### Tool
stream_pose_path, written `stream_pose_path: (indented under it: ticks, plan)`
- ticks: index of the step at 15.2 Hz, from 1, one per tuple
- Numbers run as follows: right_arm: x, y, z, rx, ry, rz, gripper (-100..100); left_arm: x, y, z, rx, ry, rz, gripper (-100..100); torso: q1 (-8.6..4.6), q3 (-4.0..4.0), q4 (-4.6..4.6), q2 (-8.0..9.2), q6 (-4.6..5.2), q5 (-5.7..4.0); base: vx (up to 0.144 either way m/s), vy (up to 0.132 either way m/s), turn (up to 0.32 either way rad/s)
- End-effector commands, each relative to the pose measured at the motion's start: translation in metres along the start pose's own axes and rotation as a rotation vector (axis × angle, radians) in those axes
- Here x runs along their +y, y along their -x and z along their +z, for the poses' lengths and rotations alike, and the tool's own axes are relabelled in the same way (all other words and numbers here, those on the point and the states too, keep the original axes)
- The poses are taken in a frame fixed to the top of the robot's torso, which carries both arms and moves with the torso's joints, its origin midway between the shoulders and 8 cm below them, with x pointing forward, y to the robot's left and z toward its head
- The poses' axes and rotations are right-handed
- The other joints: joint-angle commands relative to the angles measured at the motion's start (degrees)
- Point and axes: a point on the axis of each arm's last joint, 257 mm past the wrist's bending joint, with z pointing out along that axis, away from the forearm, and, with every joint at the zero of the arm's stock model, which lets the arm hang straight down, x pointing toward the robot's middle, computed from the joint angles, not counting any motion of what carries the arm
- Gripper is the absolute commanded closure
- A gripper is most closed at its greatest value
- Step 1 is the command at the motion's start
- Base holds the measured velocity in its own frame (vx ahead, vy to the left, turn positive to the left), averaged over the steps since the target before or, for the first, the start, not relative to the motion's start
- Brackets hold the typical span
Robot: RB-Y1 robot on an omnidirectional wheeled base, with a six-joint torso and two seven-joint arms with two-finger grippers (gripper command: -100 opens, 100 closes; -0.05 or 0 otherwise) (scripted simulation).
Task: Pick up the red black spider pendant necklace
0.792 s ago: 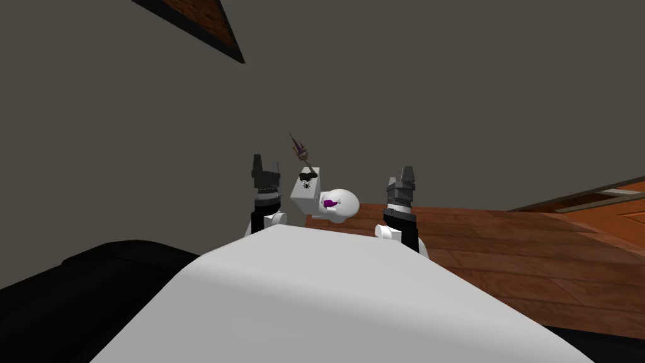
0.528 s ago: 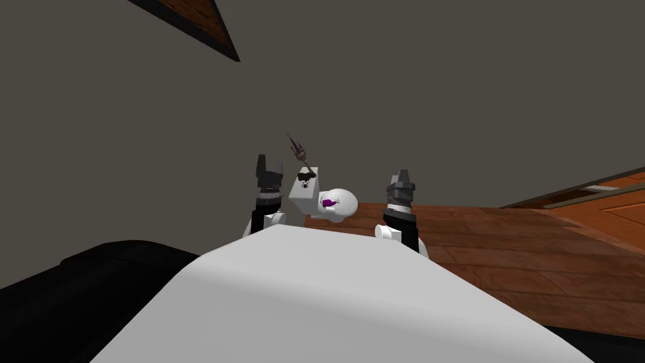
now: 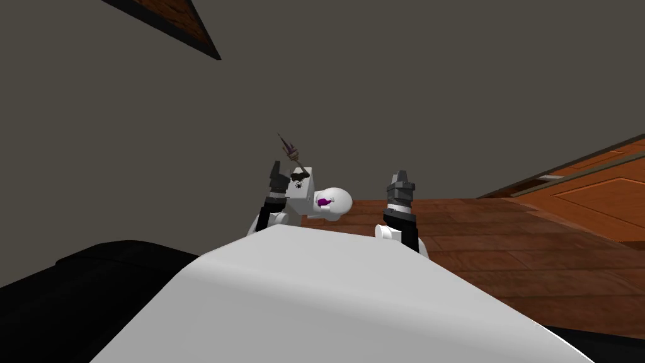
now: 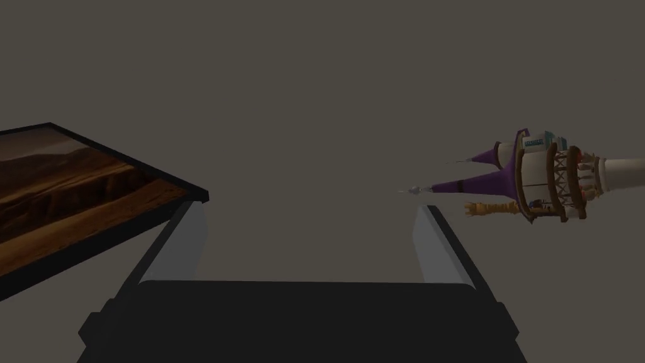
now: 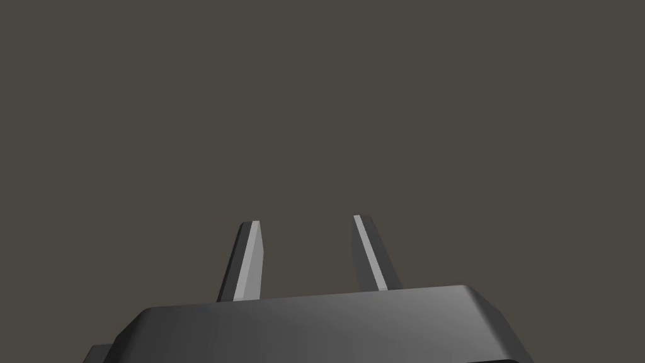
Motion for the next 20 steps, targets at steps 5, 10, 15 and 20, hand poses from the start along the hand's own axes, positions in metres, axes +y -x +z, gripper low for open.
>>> stream_pose_path:
  ticks: [5,10,15,20]
  plan:
    - [0.0,0.0,0.0,0.0,0.0,0.0,0,0.064,-0.014,-0.01,0.04,0.162,-0.03,-100,-0.02,0.0,0.0,-0.01,0.0,-0.01,-0.01,-0.07,-0.126]
    - [0.0,0.0,0.0,0.0,0.0,0.0,0,0.106,-0.023,-0.021,0.069,0.271,-0.035,-100,0.03,-0.06,-0.02,-0.11,-0.01,0.01,0.015,-0.058,-0.09]
    - [0.0,0.0,0.0,0.0,0.0,0.0,0,0.152,-0.022,-0.041,0.114,0.395,0.013,-100,0.28,-0.1,-0.03,-0.19,-0.02,0.05,0.032,-0.009,-0.034]
    - [0.0,0.0,0.0,0.0,0.0,-0.001,0,0.184,-0.009,-0.057,0.147,0.485,0.085,-100,0.58,-0.13,-0.05,-0.24,-0.05,0.11,0.047,0.048,0.009]
